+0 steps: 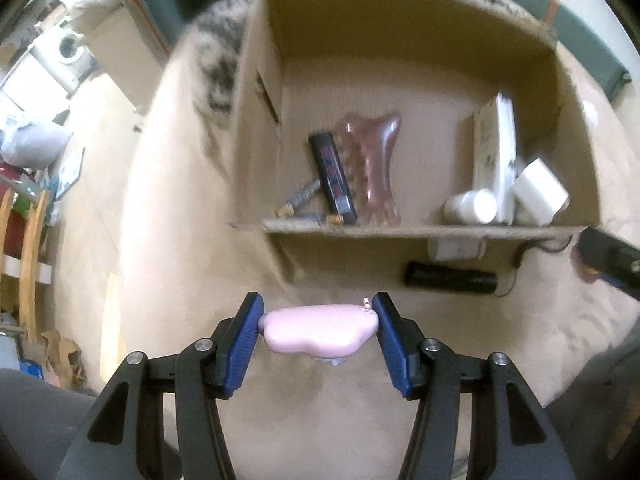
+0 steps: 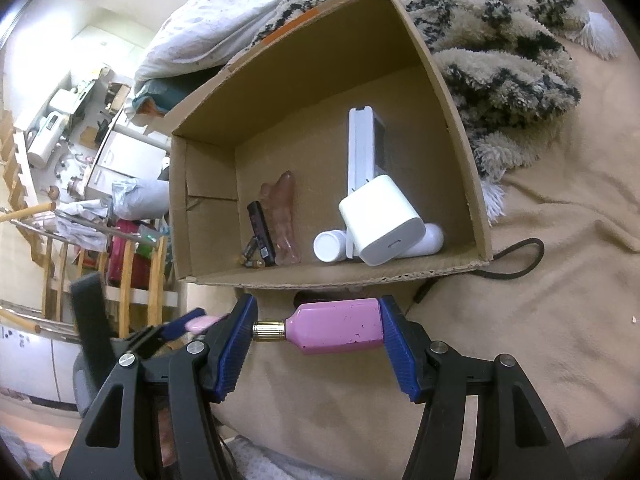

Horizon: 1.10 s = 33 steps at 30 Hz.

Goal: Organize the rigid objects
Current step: 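Lower the heart keychain into the box with the left tool while the right tool places the perfume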

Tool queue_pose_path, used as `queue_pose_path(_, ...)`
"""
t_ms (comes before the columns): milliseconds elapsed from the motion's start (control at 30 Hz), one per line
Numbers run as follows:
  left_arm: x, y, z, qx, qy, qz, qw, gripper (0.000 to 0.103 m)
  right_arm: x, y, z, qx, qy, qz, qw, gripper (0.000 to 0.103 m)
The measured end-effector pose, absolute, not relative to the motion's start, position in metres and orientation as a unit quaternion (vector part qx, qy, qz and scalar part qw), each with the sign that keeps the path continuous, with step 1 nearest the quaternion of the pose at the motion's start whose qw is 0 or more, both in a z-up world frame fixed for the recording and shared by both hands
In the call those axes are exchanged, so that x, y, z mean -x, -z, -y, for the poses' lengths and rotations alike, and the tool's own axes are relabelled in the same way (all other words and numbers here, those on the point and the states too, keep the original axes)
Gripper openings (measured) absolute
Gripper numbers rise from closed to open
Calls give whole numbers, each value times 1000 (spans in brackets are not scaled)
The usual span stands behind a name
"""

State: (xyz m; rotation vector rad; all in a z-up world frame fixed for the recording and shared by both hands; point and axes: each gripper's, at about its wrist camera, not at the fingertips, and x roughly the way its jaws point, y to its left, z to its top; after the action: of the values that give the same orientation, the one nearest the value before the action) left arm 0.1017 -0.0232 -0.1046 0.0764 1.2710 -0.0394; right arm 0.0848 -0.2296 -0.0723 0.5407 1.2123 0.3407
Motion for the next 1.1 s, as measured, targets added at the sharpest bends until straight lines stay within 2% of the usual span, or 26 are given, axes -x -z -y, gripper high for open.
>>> queue_pose_path(267,-105,40,24,-36,22,-514,857,53,-84,45,228,-232,-178,-499,816,65)
queue_pose_path(467,-128,12,20,-18,18,-475,880,53,-91,27,221,-205,-195,-469,836,65)
queue_pose_path(800,-173,3,24,-17,14,-454,891,53,-119,20,215,-185,-207,-457,845,65)
queue_pose_path(1100,-202,25,39,-39,20,-439,897,53,-152,41,203,-152,-179,-480,845,65)
